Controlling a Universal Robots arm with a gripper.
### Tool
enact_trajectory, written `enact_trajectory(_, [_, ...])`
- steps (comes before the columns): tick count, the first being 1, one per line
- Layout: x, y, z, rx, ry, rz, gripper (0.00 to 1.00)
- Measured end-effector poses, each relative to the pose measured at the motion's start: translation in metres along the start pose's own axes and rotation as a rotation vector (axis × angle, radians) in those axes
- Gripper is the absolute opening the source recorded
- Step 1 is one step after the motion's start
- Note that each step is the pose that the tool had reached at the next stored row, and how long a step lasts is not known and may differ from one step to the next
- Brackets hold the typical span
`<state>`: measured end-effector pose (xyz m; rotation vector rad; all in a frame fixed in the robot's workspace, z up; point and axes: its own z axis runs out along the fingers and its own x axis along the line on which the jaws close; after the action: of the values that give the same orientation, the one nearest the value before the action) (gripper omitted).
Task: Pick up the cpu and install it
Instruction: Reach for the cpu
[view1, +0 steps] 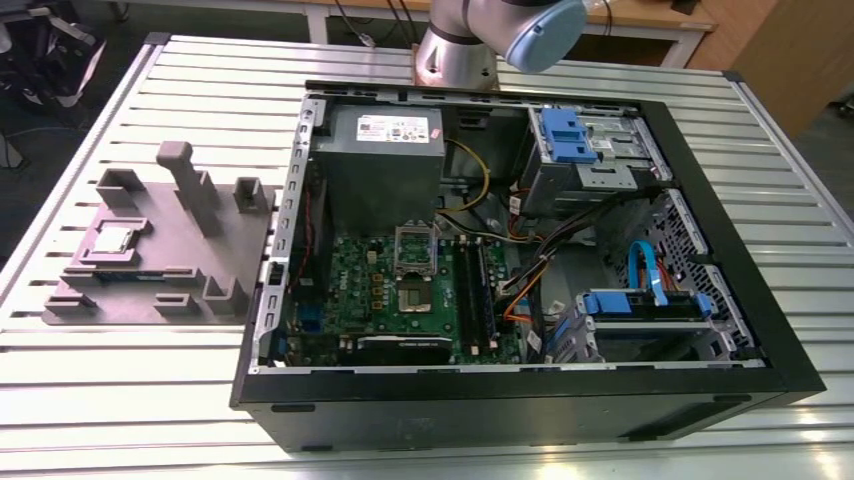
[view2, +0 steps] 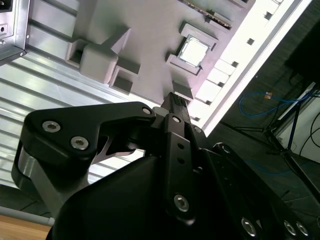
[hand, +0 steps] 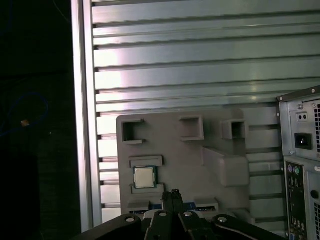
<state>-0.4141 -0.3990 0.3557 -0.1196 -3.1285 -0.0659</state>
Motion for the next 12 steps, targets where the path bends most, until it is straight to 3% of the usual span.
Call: enact_trajectory(12, [0.0027, -0.0002, 0.0001, 0.0, 0.0, 0.0, 0.1])
